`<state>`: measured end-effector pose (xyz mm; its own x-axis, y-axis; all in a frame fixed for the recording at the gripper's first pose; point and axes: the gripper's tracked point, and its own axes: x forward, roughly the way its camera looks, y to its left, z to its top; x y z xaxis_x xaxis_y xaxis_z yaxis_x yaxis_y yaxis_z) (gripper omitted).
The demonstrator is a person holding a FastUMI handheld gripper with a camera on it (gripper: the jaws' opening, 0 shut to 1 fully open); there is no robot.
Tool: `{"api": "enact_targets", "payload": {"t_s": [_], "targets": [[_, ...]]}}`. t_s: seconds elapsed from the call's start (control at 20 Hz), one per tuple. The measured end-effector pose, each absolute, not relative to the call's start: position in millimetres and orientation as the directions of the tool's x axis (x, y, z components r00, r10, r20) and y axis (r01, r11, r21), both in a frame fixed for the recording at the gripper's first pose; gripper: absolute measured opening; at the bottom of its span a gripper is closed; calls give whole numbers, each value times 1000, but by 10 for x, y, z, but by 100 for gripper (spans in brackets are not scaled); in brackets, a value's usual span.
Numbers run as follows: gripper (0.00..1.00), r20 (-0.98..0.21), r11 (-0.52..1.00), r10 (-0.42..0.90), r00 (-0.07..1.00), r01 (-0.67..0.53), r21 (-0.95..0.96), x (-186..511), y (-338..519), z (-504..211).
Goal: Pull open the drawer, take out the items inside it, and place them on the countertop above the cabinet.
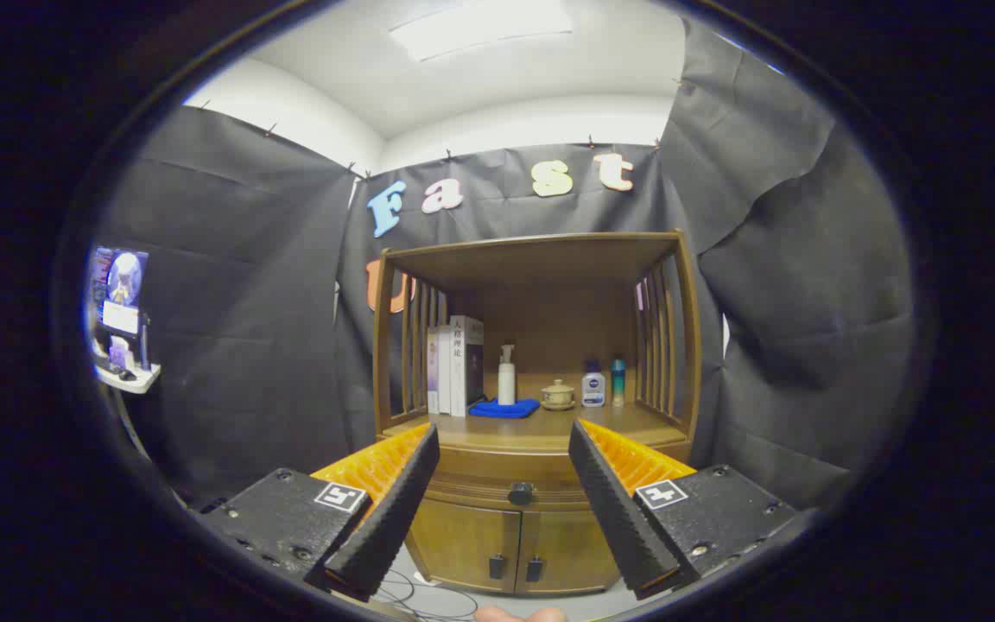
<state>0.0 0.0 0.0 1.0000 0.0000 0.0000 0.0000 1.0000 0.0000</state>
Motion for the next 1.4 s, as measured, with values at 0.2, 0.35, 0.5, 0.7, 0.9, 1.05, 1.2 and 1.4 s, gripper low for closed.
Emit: {"api": "enact_targets", "payload": {"t_s": [0.2,0.35,0.5,0.7,0.9,1.05,1.2,1.4], "targets": [[99,32,1000,9,999,-10,27,-73,31,193],[98,31,1000,21,999,-21,-10,-122,45,167],[98,8,1000,3,1000,-3,-30,-32,51,112],[98,-15,1000,20,1000,-20,-23,59,91,-49],[98,-63,1000,23,998,-24,-16,393,223,-338],[98,-110,1000,22,994,-21,7,620,225,-583],[98,-154,999,17,988,-12,30,872,177,-878],[98,-197,999,-21,980,28,34,1261,3,-1157]]}}
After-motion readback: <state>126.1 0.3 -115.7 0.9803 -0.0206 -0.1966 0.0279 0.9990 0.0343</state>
